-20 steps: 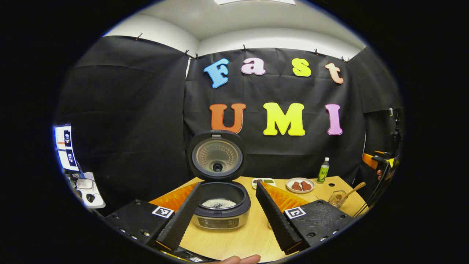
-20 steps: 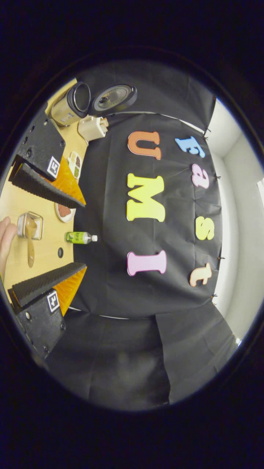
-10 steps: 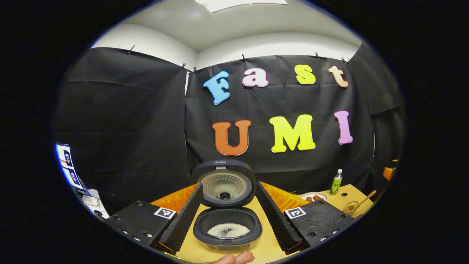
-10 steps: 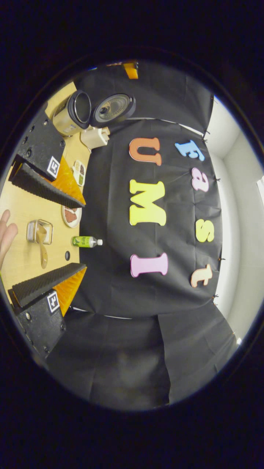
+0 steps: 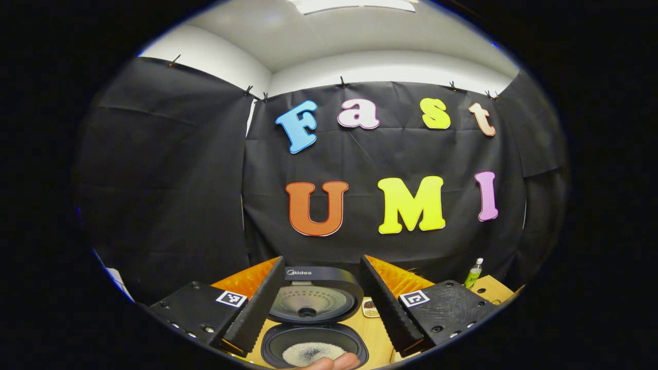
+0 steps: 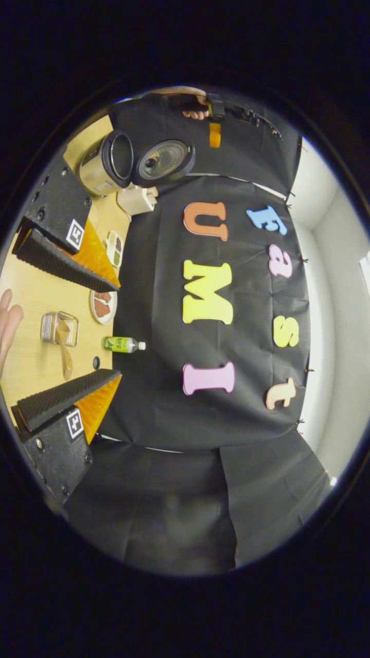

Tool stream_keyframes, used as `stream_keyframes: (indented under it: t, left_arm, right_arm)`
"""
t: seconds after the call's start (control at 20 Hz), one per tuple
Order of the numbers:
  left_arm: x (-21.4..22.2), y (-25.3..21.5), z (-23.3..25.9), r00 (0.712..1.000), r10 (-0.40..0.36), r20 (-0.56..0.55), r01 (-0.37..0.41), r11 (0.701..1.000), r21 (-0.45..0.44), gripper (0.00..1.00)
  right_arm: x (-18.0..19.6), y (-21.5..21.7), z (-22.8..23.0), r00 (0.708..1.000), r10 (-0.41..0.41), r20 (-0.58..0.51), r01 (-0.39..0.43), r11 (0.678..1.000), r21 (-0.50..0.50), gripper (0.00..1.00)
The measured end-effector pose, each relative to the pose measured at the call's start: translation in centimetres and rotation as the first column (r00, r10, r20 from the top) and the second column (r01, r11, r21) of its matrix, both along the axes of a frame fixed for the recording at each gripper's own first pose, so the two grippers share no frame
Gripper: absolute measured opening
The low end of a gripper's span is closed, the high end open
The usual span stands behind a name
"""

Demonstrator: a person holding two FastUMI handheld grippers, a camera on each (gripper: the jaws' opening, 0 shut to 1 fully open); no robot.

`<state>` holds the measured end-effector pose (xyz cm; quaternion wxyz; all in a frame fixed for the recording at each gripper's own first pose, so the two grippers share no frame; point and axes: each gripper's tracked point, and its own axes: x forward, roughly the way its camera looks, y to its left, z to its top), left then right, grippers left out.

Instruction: Close the left gripper, press the button to open the rice cooker; take a wooden spoon from the chopstick holder with the right hand, scoop a spoonful of rice and pour it into the rice cooker, then put the wooden spoon back into the chopstick holder.

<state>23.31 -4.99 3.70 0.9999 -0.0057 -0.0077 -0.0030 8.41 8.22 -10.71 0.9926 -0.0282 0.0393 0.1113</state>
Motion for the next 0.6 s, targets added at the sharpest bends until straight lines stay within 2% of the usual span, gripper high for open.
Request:
stream_keyframes:
  t: [0.15,0.35,0.5,0.6]
  left_arm:
    - [4.1,0.3,-0.5,1.0,-0.027,0.001,0.027,0.999,-0.025,0.93]
    - [9.0,2.8,-2.4,0.999,0.036,-0.02,-0.036,0.999,0.007,0.93]
    - [11.1,3.4,-3.6,0.998,0.036,-0.044,-0.037,0.999,-0.025,0.94]
    - [11.9,4.6,-4.5,0.995,0.071,-0.072,-0.074,0.996,-0.04,0.94]
  right_arm:
    - [-0.5,-0.6,0.0,1.0,-0.007,0.02,0.008,1.0,-0.006,0.96]
    - [-0.7,-2.0,-1.7,0.998,-0.057,-0.041,0.057,0.998,0.018,0.97]
    - [-1.5,-2.3,-1.9,0.996,-0.07,-0.05,0.072,0.997,0.033,0.97]
    - [-1.9,-2.6,-1.8,0.996,-0.076,-0.035,0.077,0.997,0.021,0.97]
